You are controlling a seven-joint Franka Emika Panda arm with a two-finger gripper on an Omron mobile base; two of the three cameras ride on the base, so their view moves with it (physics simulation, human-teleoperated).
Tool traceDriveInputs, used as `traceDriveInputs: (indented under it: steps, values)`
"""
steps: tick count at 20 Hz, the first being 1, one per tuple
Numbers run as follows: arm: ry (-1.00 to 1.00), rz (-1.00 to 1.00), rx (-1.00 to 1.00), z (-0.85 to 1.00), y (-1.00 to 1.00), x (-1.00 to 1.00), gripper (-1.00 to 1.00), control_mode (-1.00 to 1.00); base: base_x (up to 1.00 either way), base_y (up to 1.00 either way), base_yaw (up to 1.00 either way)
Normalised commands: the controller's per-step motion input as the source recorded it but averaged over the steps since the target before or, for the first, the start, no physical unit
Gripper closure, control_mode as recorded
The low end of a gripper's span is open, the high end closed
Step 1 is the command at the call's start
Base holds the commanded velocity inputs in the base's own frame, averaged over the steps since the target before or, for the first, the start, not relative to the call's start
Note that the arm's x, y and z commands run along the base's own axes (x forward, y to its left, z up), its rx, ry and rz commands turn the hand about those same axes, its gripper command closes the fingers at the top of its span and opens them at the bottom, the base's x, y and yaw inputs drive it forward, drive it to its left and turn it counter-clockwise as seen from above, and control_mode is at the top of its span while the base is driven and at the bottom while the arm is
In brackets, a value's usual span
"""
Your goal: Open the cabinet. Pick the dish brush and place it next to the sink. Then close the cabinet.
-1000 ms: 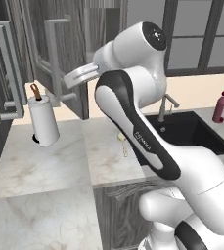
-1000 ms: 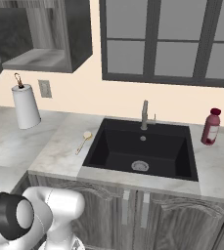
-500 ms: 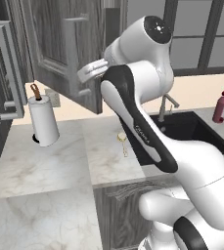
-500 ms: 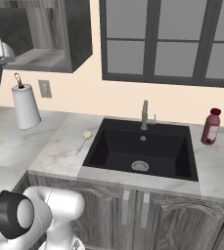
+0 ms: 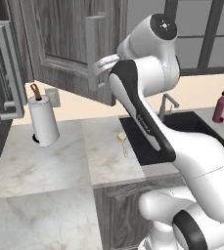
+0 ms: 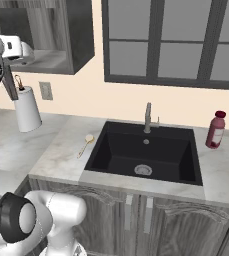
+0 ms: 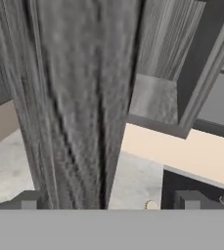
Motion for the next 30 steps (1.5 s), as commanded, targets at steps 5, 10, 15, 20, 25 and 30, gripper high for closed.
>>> traceDriveInputs:
  steps: [5,10,15,20,25,30]
  values:
    - [0.00,-0.14,0.00,0.00,-0.34,0.54,-1.00,-1.00,0.00,0.00,0.00]
    - [-0.01,-0.14,0.00,0.00,-0.29,0.59,-1.00,-1.00,0.00,0.00,0.00]
    - [-0.01,-0.10,0.00,0.00,-0.20,0.72,-1.00,-1.00,0.00,0.00,0.00]
    - [0.00,-0.07,0.00,0.00,-0.09,0.80,-1.00,-1.00,0.00,0.00,0.00]
    - [-0.01,-0.03,0.03,0.00,0.00,0.83,-1.00,-1.00,0.00,0.00,0.00]
    - [-0.05,0.00,0.08,0.00,0.09,0.83,-1.00,-1.00,0.00,0.00,0.00]
